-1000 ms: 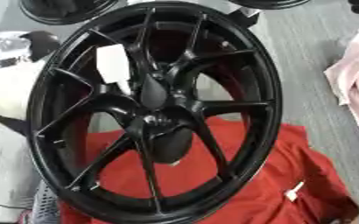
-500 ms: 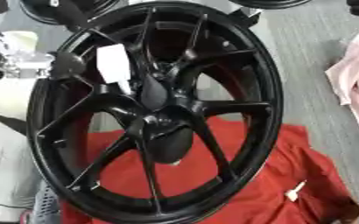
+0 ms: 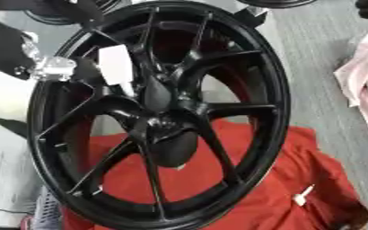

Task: Pull the pin out of the wheel hub.

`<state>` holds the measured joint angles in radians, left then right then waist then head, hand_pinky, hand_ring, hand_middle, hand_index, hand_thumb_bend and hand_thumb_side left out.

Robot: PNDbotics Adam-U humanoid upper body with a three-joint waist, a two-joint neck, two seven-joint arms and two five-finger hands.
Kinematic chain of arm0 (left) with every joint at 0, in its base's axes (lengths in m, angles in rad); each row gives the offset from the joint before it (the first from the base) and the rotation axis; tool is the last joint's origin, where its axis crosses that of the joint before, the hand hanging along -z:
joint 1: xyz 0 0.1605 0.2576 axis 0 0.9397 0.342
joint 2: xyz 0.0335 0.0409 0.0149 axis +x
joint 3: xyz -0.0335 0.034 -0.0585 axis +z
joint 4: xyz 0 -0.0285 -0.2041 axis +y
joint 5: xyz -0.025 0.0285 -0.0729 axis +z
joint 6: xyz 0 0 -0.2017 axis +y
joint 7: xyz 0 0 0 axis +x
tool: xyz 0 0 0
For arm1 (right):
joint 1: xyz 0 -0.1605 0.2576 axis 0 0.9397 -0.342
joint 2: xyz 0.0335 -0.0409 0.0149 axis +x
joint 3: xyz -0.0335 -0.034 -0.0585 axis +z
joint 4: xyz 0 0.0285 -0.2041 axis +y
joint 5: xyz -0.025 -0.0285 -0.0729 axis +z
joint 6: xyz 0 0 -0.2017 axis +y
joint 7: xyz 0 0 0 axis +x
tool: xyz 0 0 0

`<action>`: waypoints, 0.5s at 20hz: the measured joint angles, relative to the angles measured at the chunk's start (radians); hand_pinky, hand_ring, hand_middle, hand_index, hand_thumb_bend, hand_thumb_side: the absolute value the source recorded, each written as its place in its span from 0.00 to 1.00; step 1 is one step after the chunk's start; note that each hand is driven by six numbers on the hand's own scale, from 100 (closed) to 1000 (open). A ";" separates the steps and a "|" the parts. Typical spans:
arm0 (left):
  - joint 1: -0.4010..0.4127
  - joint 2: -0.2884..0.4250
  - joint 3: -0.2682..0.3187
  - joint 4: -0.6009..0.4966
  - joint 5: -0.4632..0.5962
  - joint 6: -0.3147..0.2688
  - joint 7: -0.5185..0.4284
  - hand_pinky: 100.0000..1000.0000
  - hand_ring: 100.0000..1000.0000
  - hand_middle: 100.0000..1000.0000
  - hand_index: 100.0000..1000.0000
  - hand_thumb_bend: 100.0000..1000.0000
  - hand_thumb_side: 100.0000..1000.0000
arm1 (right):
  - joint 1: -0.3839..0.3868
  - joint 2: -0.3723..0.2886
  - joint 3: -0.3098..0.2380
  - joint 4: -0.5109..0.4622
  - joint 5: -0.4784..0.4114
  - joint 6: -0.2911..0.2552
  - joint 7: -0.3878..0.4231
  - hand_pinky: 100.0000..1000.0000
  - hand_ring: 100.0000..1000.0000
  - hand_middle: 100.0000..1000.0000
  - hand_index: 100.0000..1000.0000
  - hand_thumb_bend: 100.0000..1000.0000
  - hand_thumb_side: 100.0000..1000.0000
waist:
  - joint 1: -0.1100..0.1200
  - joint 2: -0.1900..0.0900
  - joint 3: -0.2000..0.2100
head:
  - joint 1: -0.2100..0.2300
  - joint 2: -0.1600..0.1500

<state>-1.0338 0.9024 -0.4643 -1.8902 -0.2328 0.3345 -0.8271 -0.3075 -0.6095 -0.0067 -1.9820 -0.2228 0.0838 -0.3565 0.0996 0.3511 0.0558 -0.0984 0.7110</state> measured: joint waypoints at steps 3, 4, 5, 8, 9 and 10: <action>-0.009 -0.016 -0.007 0.018 -0.002 0.006 0.007 0.90 0.86 0.74 0.92 0.37 0.66 | 0.000 0.005 0.001 0.000 -0.001 0.000 0.000 0.76 0.67 0.57 0.59 0.00 0.70 | 0.001 0.001 -0.001 | 0.001 0.000; -0.014 -0.022 -0.007 0.025 -0.003 0.009 0.011 0.90 0.86 0.75 0.92 0.37 0.66 | 0.000 0.006 0.001 0.000 -0.001 0.000 0.000 0.76 0.67 0.57 0.59 0.00 0.70 | 0.002 0.002 -0.002 | 0.002 0.000; -0.016 -0.028 -0.009 0.032 -0.005 0.012 0.015 0.90 0.86 0.75 0.93 0.37 0.66 | 0.000 0.006 0.001 0.000 -0.002 0.001 0.000 0.76 0.67 0.57 0.59 0.00 0.70 | 0.002 0.003 -0.004 | 0.003 0.000; -0.023 -0.044 -0.016 0.052 -0.010 0.014 0.025 0.89 0.87 0.76 0.93 0.38 0.65 | 0.000 0.007 0.001 0.000 -0.003 0.001 0.001 0.76 0.67 0.57 0.59 0.00 0.70 | 0.002 0.008 -0.008 | 0.007 -0.002; -0.023 -0.049 -0.019 0.058 -0.012 0.014 0.026 0.89 0.87 0.76 0.93 0.38 0.65 | 0.000 0.008 0.001 0.000 -0.004 0.001 0.001 0.76 0.67 0.57 0.59 0.00 0.70 | 0.002 0.008 -0.010 | 0.008 -0.002; -0.023 -0.052 -0.020 0.062 -0.013 0.013 0.027 0.89 0.86 0.76 0.92 0.38 0.65 | -0.001 0.008 0.001 0.000 -0.005 0.001 0.001 0.76 0.67 0.57 0.59 0.00 0.70 | 0.002 0.010 -0.013 | 0.008 -0.002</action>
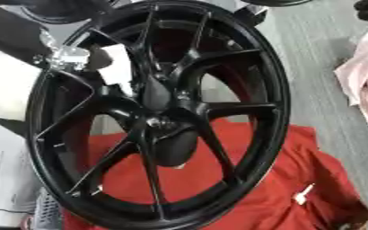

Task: Pull the pin out of the wheel hub.

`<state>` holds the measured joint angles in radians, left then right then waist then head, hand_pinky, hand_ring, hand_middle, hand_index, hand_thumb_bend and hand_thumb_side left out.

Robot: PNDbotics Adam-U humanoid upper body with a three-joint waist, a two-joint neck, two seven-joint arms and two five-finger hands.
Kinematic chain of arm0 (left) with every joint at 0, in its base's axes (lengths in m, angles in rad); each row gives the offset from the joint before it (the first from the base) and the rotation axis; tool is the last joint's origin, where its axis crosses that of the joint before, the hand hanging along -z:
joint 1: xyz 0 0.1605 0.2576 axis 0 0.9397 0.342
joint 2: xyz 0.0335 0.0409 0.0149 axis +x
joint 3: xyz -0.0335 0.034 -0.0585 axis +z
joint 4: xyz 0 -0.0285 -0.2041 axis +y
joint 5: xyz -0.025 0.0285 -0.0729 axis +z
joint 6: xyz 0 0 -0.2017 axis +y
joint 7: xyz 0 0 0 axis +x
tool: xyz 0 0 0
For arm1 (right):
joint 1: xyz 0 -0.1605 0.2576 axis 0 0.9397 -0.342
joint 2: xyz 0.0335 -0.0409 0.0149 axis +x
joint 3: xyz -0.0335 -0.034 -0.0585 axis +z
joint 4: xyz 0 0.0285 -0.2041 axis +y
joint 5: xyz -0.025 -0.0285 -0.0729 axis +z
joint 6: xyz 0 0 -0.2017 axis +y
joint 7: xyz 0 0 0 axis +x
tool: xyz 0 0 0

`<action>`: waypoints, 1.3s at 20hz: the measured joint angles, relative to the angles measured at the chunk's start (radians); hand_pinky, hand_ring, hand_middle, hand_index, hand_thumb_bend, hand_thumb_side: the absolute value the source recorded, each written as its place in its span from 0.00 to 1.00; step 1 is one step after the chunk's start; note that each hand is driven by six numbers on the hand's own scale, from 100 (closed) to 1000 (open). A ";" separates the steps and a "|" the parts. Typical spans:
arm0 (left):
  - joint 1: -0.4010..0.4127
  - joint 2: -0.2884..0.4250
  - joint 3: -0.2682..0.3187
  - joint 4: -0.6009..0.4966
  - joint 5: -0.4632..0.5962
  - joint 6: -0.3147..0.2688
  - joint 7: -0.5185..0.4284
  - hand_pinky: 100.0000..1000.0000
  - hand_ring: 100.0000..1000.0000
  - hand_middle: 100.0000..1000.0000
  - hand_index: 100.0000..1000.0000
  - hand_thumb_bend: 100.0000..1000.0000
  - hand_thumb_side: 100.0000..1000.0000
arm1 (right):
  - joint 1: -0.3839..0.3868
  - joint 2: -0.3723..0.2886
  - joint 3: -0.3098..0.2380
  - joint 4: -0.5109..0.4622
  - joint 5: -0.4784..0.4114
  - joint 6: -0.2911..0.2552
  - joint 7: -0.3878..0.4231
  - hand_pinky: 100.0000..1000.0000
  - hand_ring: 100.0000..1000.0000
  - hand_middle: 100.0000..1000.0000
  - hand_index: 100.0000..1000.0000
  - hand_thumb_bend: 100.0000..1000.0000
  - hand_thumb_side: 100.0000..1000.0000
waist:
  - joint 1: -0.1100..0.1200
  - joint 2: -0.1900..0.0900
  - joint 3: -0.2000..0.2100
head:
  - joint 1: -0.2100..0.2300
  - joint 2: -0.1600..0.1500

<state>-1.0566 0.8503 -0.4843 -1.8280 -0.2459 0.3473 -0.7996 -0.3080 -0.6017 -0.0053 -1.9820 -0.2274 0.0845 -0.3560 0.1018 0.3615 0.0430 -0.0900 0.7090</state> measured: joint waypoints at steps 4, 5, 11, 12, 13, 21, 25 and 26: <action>0.000 -0.012 -0.011 0.015 0.000 -0.003 -0.002 0.89 0.86 0.75 0.92 0.37 0.63 | 0.000 0.005 0.000 0.000 -0.001 0.000 0.000 0.76 0.67 0.57 0.59 0.00 0.71 | 0.002 0.009 -0.003 | 0.001 0.000; -0.001 -0.015 -0.013 0.017 0.000 -0.004 -0.005 0.89 0.86 0.75 0.92 0.37 0.63 | 0.000 0.007 0.001 0.000 -0.002 0.000 0.000 0.76 0.67 0.57 0.59 0.00 0.71 | 0.002 0.009 -0.004 | 0.001 0.000; -0.008 -0.025 -0.030 0.036 -0.003 -0.007 -0.029 0.88 0.85 0.74 0.89 0.41 0.63 | 0.000 0.008 0.005 0.000 -0.004 0.000 0.000 0.76 0.67 0.57 0.59 0.00 0.71 | 0.006 0.015 -0.008 | 0.003 0.000; -0.008 -0.028 -0.033 0.039 -0.007 -0.009 -0.034 0.88 0.85 0.73 0.89 0.41 0.63 | 0.000 0.008 0.005 0.000 -0.004 0.000 0.000 0.76 0.67 0.57 0.59 0.00 0.70 | 0.006 0.015 -0.008 | 0.003 0.000; -0.008 -0.031 -0.035 0.042 -0.011 -0.010 -0.039 0.88 0.85 0.73 0.89 0.41 0.63 | 0.000 0.008 0.005 0.000 -0.004 0.000 0.000 0.76 0.67 0.57 0.59 0.00 0.71 | 0.006 0.015 -0.008 | 0.003 0.000; -0.009 -0.032 -0.043 0.053 -0.040 -0.030 -0.077 0.86 0.81 0.67 0.88 0.44 0.61 | 0.000 0.015 0.005 0.000 -0.005 0.001 -0.001 0.76 0.68 0.57 0.59 0.00 0.71 | 0.006 0.015 -0.008 | -0.034 -0.018; -0.009 -0.032 -0.051 0.058 -0.065 -0.040 -0.088 0.87 0.84 0.73 0.89 0.46 0.59 | 0.000 0.016 0.005 0.000 -0.006 0.001 -0.001 0.76 0.68 0.57 0.59 0.00 0.71 | 0.006 0.015 -0.007 | -0.036 -0.026; -0.009 -0.032 -0.053 0.060 -0.075 -0.041 -0.089 0.87 0.84 0.74 0.89 0.46 0.58 | 0.000 0.016 0.005 0.000 -0.006 0.001 -0.001 0.76 0.68 0.57 0.59 0.00 0.71 | 0.006 0.015 -0.007 | -0.036 -0.026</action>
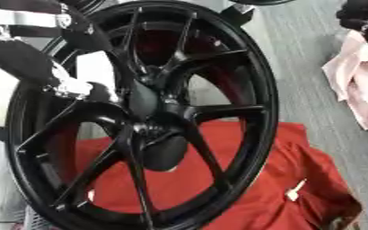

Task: Pull the pin out of the wheel hub.

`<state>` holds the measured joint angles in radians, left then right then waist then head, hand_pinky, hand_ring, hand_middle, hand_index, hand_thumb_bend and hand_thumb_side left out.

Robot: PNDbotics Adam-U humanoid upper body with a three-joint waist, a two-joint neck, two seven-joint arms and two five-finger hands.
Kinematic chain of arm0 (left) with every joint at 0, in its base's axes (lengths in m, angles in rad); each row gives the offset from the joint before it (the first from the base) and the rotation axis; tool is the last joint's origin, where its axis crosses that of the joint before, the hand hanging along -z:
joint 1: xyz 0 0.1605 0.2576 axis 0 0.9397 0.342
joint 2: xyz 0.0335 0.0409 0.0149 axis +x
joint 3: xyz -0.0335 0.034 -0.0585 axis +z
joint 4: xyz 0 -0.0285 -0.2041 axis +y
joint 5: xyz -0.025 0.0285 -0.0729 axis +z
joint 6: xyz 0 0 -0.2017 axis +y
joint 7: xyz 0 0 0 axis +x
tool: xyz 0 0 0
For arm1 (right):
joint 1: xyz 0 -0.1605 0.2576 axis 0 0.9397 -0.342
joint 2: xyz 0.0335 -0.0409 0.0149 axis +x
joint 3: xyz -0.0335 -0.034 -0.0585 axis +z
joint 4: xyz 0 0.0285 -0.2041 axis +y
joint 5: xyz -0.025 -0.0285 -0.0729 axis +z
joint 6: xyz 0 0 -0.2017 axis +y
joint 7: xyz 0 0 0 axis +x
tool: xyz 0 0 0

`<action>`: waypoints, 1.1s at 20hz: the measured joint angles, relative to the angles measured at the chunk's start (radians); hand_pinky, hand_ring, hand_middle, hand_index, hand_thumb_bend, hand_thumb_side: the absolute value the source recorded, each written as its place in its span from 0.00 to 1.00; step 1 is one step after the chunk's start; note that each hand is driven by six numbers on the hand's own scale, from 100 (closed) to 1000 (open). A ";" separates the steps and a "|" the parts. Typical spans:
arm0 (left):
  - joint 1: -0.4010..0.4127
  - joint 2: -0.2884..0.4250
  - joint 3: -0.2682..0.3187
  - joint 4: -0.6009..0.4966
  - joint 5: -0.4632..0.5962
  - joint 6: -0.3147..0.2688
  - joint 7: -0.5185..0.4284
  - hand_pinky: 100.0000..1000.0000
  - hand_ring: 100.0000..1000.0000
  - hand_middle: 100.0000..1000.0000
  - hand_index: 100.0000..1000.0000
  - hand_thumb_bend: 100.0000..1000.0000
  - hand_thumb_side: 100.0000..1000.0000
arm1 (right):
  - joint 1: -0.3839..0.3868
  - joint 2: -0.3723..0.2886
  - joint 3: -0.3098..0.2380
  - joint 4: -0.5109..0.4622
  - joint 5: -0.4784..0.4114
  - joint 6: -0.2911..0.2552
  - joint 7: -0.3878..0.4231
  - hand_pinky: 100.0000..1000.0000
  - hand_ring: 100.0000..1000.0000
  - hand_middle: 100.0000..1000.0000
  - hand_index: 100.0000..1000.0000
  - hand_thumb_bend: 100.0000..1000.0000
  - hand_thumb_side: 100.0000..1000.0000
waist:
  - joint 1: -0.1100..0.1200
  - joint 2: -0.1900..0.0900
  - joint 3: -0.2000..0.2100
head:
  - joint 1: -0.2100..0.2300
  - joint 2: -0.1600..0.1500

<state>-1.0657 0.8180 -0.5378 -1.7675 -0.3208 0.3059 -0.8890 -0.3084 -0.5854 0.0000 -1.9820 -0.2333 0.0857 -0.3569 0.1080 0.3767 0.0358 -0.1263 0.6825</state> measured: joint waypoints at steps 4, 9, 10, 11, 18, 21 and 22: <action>0.000 -0.002 0.000 0.015 -0.048 -0.005 -0.004 0.87 0.85 0.74 0.89 0.45 0.56 | 0.000 0.001 0.000 0.000 -0.002 0.001 0.001 0.76 0.68 0.57 0.59 0.00 0.71 | 0.000 0.000 0.001 | 0.001 -0.002; 0.000 -0.008 -0.001 0.024 -0.097 -0.007 -0.006 0.85 0.81 0.70 0.85 0.39 0.51 | 0.000 0.001 0.000 0.000 -0.003 0.002 0.002 0.76 0.68 0.57 0.59 0.00 0.71 | 0.000 0.000 0.002 | 0.002 -0.006; 0.000 -0.009 -0.001 0.027 -0.101 -0.007 -0.006 0.85 0.81 0.69 0.85 0.39 0.51 | 0.000 0.001 0.000 0.000 -0.003 0.002 0.002 0.76 0.68 0.57 0.59 0.00 0.71 | 0.000 0.000 0.002 | 0.002 -0.008; 0.000 -0.009 -0.001 0.029 -0.104 -0.007 -0.006 0.84 0.80 0.67 0.84 0.37 0.50 | 0.000 0.001 0.000 0.000 -0.003 0.002 0.002 0.76 0.68 0.57 0.59 0.00 0.71 | 0.000 0.000 0.002 | 0.004 -0.008; 0.000 -0.018 -0.005 0.045 -0.110 -0.007 -0.006 0.79 0.72 0.58 0.79 0.32 0.49 | 0.000 0.007 0.000 0.000 -0.006 0.003 0.000 0.76 0.68 0.57 0.59 0.00 0.71 | -0.002 0.000 0.000 | 0.011 -0.008; 0.000 -0.018 -0.009 0.052 -0.109 -0.007 -0.006 0.77 0.69 0.56 0.78 0.29 0.47 | 0.000 0.009 0.000 0.000 -0.006 0.002 -0.001 0.76 0.68 0.57 0.59 0.00 0.71 | -0.002 0.000 0.000 | 0.013 -0.008; 0.000 -0.020 -0.010 0.055 -0.108 -0.007 -0.006 0.77 0.67 0.54 0.77 0.29 0.47 | 0.000 0.009 0.000 0.000 -0.007 0.002 -0.001 0.76 0.68 0.57 0.59 0.00 0.71 | -0.002 0.000 -0.001 | 0.014 -0.009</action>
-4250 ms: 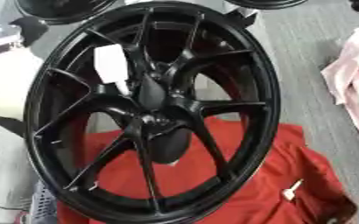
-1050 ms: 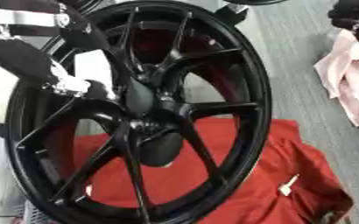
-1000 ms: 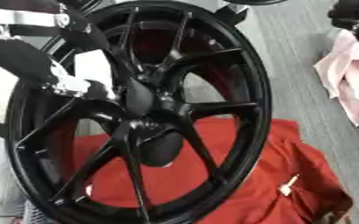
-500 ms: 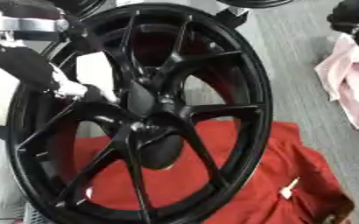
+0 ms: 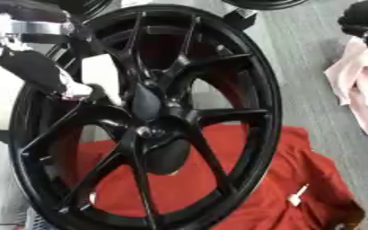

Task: Pull the pin out of the wheel hub.

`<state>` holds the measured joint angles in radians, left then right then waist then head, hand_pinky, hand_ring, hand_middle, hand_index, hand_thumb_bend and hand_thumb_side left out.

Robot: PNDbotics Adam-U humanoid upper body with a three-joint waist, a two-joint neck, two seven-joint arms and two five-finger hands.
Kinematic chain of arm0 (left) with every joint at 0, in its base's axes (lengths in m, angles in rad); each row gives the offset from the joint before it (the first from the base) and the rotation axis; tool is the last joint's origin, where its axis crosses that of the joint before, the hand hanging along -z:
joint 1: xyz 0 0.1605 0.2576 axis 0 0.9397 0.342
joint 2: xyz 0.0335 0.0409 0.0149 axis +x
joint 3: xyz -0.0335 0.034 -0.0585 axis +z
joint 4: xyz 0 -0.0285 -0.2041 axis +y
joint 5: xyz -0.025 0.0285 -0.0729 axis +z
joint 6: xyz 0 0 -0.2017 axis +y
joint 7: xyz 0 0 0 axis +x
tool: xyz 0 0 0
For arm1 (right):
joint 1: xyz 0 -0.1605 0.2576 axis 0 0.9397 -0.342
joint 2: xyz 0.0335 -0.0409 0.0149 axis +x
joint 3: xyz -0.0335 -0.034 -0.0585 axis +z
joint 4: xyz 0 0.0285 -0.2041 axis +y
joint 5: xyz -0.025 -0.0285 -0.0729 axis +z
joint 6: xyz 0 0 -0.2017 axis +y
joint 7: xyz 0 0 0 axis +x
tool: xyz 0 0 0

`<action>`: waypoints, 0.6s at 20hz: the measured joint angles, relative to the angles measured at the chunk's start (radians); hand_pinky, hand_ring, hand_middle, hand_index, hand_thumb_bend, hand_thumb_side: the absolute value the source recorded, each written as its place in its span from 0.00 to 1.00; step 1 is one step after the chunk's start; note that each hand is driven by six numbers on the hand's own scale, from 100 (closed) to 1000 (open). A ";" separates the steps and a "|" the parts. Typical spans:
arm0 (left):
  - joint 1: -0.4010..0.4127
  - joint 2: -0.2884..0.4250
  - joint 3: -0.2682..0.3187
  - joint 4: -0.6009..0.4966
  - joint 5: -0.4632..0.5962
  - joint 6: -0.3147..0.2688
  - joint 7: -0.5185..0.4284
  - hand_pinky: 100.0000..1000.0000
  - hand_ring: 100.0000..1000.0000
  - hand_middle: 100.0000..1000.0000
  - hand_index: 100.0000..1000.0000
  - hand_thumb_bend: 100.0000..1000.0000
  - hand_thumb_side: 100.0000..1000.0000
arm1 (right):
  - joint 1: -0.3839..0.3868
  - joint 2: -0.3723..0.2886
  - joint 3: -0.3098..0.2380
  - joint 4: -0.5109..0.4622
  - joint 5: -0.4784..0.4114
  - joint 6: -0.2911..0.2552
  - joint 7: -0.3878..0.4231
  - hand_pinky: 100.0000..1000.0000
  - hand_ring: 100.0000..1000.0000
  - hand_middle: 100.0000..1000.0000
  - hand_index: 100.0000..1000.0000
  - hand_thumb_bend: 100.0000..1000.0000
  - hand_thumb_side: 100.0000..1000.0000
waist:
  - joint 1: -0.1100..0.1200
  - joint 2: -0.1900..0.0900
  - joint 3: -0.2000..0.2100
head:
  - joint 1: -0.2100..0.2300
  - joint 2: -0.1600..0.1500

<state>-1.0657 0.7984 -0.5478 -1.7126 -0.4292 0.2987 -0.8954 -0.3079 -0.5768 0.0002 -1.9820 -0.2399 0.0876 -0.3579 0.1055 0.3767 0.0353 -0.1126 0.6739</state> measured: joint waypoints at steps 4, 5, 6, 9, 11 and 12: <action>0.000 -0.010 -0.002 0.012 0.006 0.001 0.001 0.75 0.63 0.50 0.73 0.24 0.48 | 0.000 0.000 0.000 0.000 0.000 0.001 -0.002 0.77 0.68 0.57 0.59 0.00 0.71 | 0.000 0.000 -0.001 | 0.002 0.000; 0.000 -0.013 -0.002 0.014 0.008 0.002 0.002 0.75 0.61 0.49 0.71 0.22 0.48 | 0.000 0.001 0.000 0.000 0.000 0.001 -0.003 0.77 0.68 0.57 0.59 0.00 0.71 | -0.001 0.000 -0.001 | 0.003 0.000; 0.000 -0.015 -0.003 0.018 0.012 0.004 0.004 0.74 0.60 0.48 0.70 0.20 0.47 | 0.000 0.001 0.000 0.000 0.000 0.001 -0.003 0.77 0.68 0.57 0.59 0.00 0.71 | -0.001 0.000 -0.001 | 0.004 0.000; 0.000 -0.015 -0.003 0.024 0.022 0.010 0.011 0.71 0.56 0.44 0.66 0.14 0.46 | 0.000 0.002 0.000 0.000 0.000 0.001 -0.004 0.77 0.68 0.57 0.59 0.00 0.71 | -0.001 0.000 -0.002 | 0.004 0.000; 0.000 -0.016 -0.003 0.028 0.029 0.013 0.016 0.71 0.54 0.42 0.63 0.12 0.44 | 0.000 0.003 0.000 0.000 0.000 0.001 -0.004 0.77 0.68 0.57 0.59 0.00 0.71 | -0.002 0.000 -0.002 | 0.004 0.000; 0.000 -0.016 -0.003 0.029 0.034 0.013 0.018 0.70 0.53 0.40 0.61 0.11 0.42 | 0.000 0.003 0.000 0.000 0.000 0.001 -0.004 0.77 0.68 0.57 0.59 0.00 0.71 | -0.002 0.000 -0.002 | 0.005 0.000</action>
<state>-1.0656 0.7823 -0.5505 -1.6832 -0.3954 0.3120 -0.8778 -0.3076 -0.5735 0.0001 -1.9820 -0.2404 0.0884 -0.3618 0.1035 0.3768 0.0332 -0.1080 0.6734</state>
